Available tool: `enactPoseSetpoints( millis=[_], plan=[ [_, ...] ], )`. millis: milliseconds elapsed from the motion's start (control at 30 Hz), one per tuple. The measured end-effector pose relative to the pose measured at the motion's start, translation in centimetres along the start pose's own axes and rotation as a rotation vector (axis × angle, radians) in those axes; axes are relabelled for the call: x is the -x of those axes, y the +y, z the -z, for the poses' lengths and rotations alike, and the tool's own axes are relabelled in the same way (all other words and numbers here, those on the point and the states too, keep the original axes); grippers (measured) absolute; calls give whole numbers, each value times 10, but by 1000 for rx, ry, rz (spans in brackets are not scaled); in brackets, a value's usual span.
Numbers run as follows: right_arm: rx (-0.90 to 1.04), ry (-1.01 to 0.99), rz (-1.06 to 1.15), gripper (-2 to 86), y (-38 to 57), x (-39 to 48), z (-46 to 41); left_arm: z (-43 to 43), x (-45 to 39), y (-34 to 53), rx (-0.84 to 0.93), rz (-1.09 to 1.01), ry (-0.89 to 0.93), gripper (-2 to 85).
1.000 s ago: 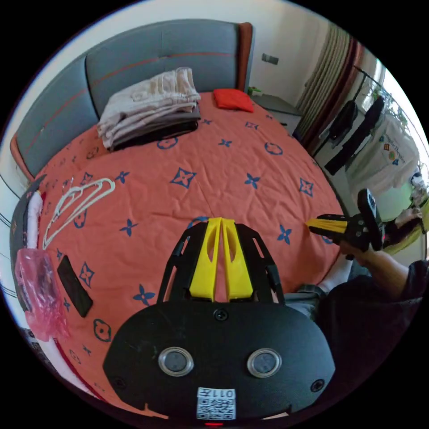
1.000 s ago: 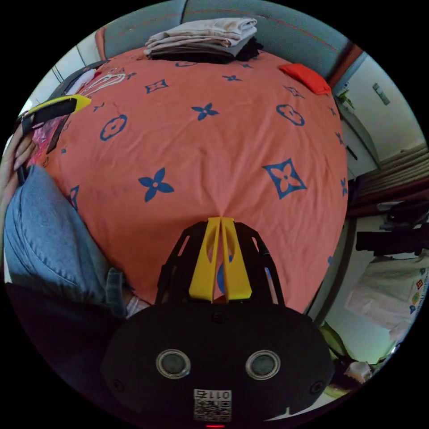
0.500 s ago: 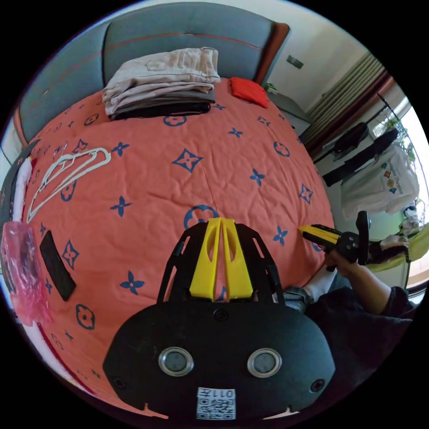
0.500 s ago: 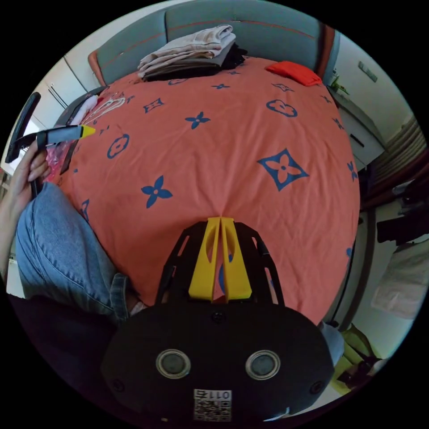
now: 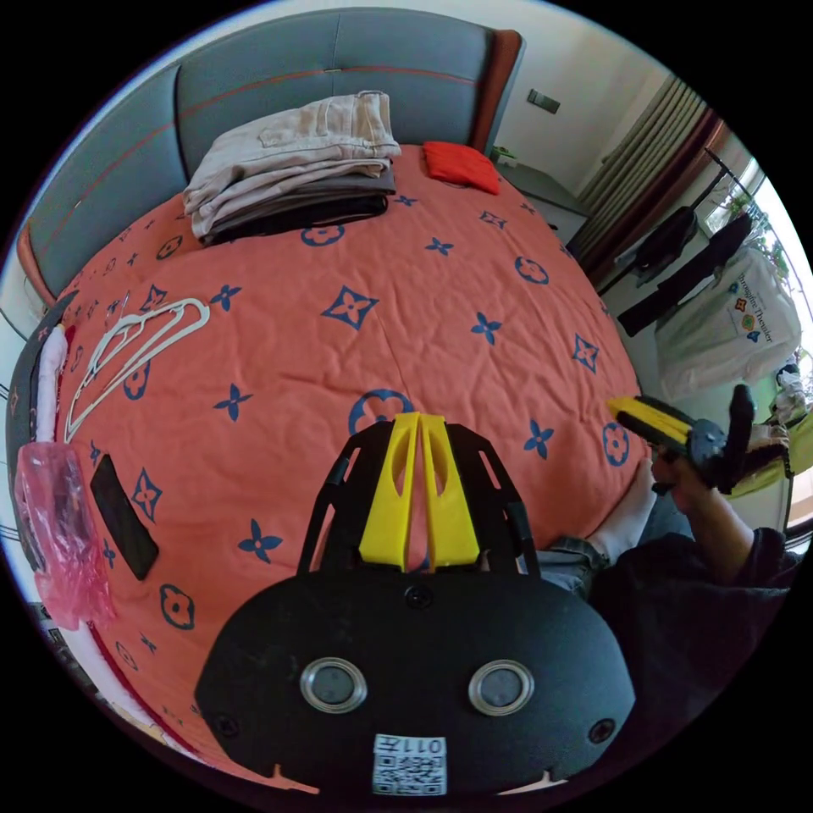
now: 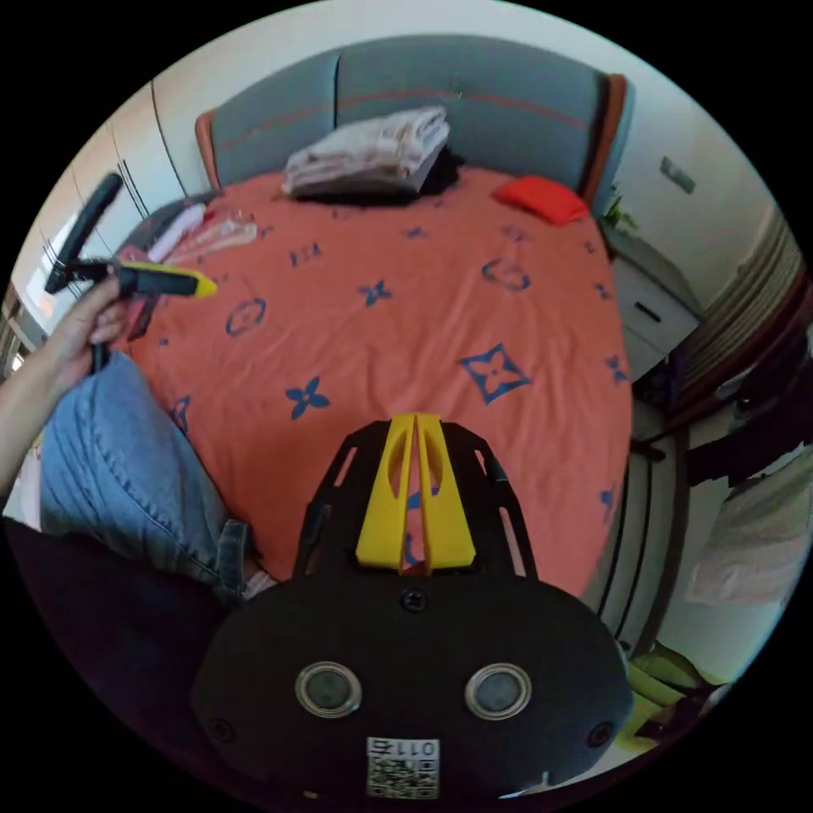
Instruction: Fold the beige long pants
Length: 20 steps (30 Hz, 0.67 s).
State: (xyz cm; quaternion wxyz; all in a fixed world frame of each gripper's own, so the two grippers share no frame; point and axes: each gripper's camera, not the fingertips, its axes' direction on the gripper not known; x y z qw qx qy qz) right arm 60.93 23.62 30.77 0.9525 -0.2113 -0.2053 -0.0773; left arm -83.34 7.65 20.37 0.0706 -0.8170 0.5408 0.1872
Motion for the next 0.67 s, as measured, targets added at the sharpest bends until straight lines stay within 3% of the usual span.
enactPoseSetpoints(
  millis=[167,300,400,467,667],
  plan=[
    [-192,194,-130,22,72,-97,99,10,8,5,-58,46,53,1],
    [-254,274,-245,34,136,-166,157,16,15,9,-92,92,96,1],
    [-305,456,-397,54,194,-227,204,23,16,13,-120,115,100,1],
    [-361,641,-522,77,239,-278,243,26,14,13,-125,127,92,1],
    [-410,838,-697,163,302,-405,337,24,2,4,-75,134,46,-1]
  ],
)
